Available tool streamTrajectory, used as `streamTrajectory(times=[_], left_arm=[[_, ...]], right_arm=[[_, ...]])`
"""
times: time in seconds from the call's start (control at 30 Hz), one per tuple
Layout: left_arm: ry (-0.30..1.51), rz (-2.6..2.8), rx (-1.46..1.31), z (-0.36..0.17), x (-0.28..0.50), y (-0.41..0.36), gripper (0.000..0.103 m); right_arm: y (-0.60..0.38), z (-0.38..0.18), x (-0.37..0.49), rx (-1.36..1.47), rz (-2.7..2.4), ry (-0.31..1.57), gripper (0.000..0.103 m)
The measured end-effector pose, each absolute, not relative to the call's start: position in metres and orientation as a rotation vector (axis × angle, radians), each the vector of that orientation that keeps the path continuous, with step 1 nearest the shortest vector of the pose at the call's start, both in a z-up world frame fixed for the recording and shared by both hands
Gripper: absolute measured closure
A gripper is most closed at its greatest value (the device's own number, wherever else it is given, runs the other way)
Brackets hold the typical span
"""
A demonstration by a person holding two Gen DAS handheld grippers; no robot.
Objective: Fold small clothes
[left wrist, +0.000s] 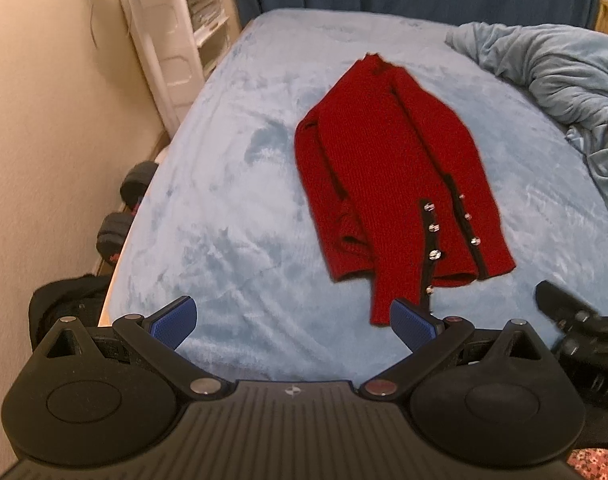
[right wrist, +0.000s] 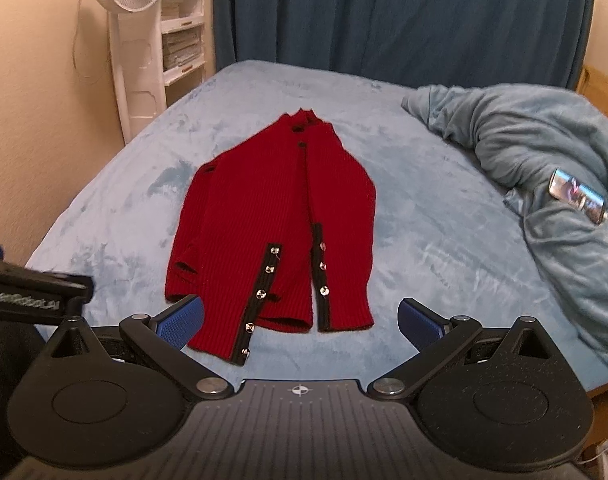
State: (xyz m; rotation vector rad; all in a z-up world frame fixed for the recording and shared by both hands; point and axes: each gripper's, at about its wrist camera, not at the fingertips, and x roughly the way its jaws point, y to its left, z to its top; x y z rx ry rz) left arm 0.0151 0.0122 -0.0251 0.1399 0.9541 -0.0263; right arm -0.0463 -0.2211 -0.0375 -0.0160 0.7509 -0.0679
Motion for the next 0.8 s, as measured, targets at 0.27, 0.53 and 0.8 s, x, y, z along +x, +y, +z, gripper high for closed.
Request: streamTrajectory(times=[0.27,0.53,0.8], left_arm=[[1.072,0.029,0.126,-0.059,0.053,0.027,0.0],[1.17,0.077,0.198,-0.092,0.086,0.024,0.0],[1.17,0.092,0.26,-0.104,0.122,0.005,0.0]], right_arm=[[-0.266,-0.101,0.054,-0.005,-0.177,0.811,0.001],[-0.267,-0.192,0.196,-0.085,-0.075,0.987,0.012],[-0.326,-0.14,0.249,-0.183,0.079,0.976,0.097]])
